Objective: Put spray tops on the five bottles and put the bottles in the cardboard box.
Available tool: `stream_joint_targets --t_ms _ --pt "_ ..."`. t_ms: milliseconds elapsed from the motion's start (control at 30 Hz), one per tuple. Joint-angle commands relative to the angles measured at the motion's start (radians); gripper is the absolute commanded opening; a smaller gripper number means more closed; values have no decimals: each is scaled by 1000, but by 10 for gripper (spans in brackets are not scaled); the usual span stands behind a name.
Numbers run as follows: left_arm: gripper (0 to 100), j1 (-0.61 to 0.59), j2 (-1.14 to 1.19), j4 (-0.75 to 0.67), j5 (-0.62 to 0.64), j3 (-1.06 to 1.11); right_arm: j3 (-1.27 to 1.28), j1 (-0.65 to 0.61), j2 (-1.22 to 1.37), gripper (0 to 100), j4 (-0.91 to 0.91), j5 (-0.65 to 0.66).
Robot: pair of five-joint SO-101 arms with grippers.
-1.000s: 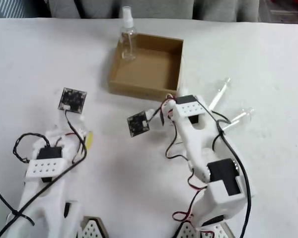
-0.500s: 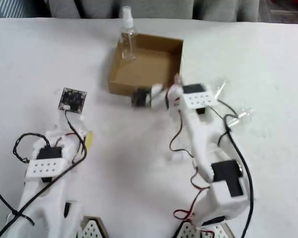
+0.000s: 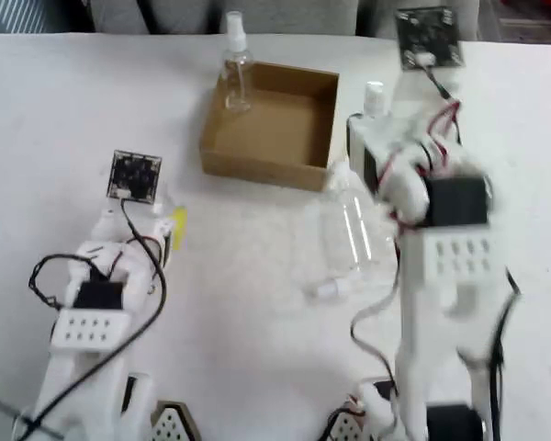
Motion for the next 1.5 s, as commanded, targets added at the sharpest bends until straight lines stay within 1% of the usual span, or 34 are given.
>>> stream_joint_targets --t_ms 0,67,200,233,267,333,433,567,733,867,900,967,1033,1133,1200,1333,1467 --pt "20 96 -311 -31 75 26 -54 -18 -162 18 -25 -8" --pt "20 150 -447 -31 91 51 -54 -24 -226 18 -73 18" --pt "20 280 -705 -25 86 87 -54 -25 -348 18 -122 152" --pt "20 317 -763 -25 86 91 -54 -36 -375 18 -133 152" --pt "20 357 -819 -23 87 95 -54 -59 -401 18 -151 135" --pt "20 432 -908 -5 91 101 -54 -108 -456 17 -211 48" --pt "20 535 -928 25 92 117 -54 -186 -507 16 -331 -78" --pt "20 601 -921 18 92 186 -54 -351 -522 16 -446 -97" --pt "20 607 -921 18 92 241 -49 -464 -516 16 -443 -92" --pt "20 607 -921 18 89 284 -14 -558 -515 16 -341 -86" --pt "20 607 -921 18 87 296 11 -587 -518 16 -312 -63" --pt "20 605 -921 18 86 310 77 -625 -526 16 -289 23" --pt "20 605 -921 18 86 316 135 -633 -526 16 -291 91" --pt "20 568 -921 17 91 325 190 -636 -526 16 -344 106" --pt "20 518 -921 -26 91 350 210 -634 -526 16 -377 110" --pt "20 424 -921 -181 91 425 258 -633 -518 16 -390 114" --pt "20 412 -920 -192 92 425 324 -631 -516 17 -458 114"
